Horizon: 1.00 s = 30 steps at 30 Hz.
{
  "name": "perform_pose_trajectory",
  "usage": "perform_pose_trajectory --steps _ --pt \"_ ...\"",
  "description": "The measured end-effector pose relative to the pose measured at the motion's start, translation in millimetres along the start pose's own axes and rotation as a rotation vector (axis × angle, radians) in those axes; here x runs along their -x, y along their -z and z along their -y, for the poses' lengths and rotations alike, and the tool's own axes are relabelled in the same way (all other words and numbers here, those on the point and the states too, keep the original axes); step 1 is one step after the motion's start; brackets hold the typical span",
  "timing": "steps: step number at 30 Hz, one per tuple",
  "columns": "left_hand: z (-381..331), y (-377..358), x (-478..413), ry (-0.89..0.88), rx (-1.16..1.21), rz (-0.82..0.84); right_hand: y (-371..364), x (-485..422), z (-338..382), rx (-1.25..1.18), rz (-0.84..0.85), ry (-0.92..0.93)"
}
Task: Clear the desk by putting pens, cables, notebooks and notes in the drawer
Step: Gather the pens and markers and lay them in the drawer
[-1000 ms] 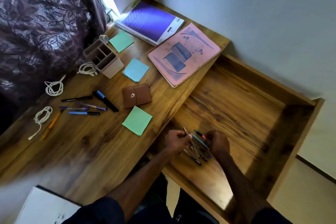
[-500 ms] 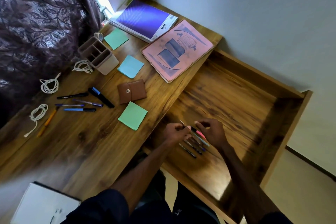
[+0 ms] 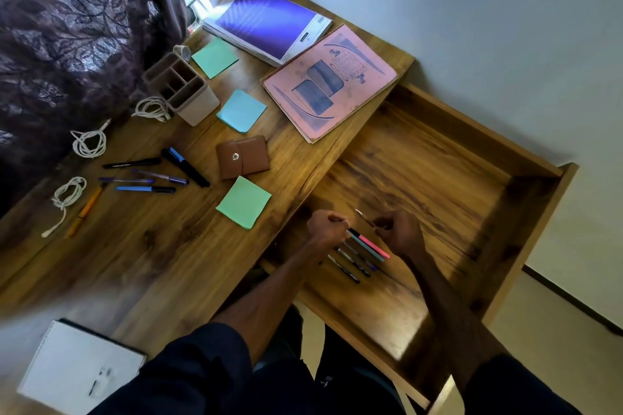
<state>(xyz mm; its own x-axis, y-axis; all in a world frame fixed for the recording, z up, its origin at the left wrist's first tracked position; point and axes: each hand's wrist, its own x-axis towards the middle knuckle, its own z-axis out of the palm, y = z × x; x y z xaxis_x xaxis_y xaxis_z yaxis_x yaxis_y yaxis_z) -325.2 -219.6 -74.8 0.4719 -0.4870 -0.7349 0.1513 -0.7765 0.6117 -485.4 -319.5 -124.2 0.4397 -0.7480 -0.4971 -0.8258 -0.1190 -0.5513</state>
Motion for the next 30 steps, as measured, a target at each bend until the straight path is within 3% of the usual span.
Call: perform_pose_trajectory --steps 9,17,23,30 --pt "16.6 11.5 3.8 0.002 -0.046 0.013 -22.9 -0.3 -16.8 0.067 -0.024 -0.066" --pt "18.5 12.5 3.8 0.003 -0.035 0.023 -22.1 9.1 -11.3 0.138 -0.118 0.038" --pt "20.1 14.4 4.4 0.016 -0.021 0.041 -32.9 20.9 -11.2 0.185 0.025 0.072" --pt "24.9 16.6 3.8 0.046 0.007 0.035 -32.2 22.0 -7.4 0.169 0.036 0.033"
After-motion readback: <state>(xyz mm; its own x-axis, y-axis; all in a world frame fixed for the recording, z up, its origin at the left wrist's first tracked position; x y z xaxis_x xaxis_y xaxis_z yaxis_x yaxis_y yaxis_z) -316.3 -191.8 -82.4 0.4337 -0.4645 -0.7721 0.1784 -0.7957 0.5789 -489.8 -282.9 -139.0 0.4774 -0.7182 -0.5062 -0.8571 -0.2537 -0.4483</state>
